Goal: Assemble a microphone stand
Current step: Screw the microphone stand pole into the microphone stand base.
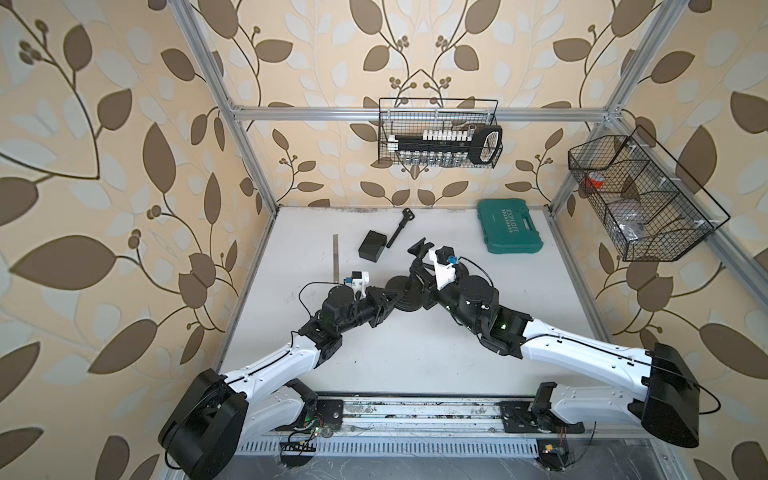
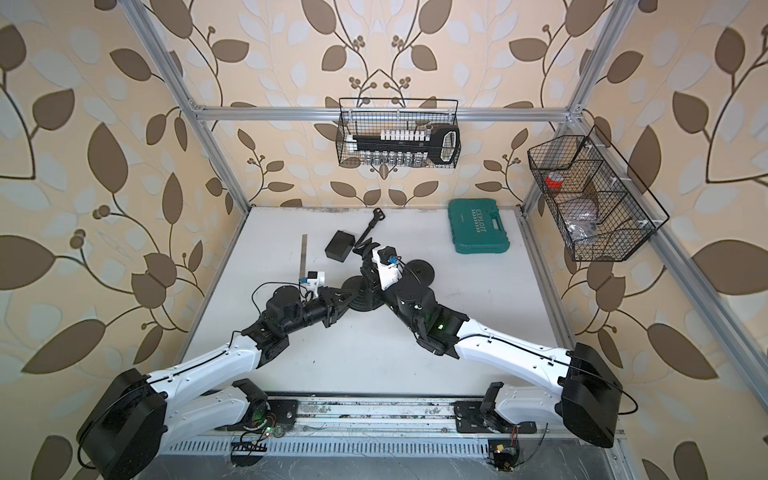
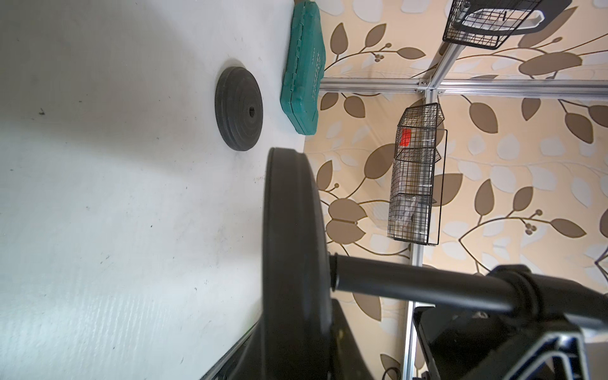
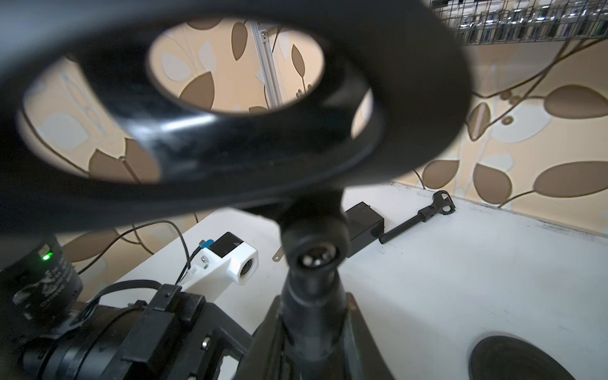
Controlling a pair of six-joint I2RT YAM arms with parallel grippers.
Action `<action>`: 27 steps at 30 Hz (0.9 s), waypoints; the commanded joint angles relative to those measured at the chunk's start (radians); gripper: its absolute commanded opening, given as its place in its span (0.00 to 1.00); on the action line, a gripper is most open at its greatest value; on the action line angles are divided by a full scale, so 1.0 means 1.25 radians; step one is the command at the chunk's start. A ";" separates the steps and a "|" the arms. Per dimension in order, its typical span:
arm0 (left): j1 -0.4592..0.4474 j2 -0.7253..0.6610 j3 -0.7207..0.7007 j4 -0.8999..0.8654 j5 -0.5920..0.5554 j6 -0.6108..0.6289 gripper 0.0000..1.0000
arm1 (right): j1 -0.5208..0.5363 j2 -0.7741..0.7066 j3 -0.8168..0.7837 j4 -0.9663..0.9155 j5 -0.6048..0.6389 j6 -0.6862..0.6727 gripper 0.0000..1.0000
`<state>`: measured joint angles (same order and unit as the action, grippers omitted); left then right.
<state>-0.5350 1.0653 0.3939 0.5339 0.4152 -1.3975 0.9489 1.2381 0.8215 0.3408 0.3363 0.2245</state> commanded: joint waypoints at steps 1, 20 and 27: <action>0.018 -0.023 0.006 0.064 -0.027 -0.006 0.00 | -0.007 -0.013 0.030 -0.037 0.022 -0.011 0.11; 0.079 -0.026 0.002 0.051 0.040 -0.019 0.00 | -0.227 -0.058 -0.023 -0.044 -0.602 -0.071 0.56; 0.099 -0.015 0.001 0.099 0.104 -0.032 0.00 | -0.287 0.057 0.009 -0.030 -0.795 -0.124 0.57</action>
<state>-0.4232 1.0649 0.3737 0.5232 0.4755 -1.4250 0.6041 1.2720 0.8185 0.2810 -0.5060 0.1089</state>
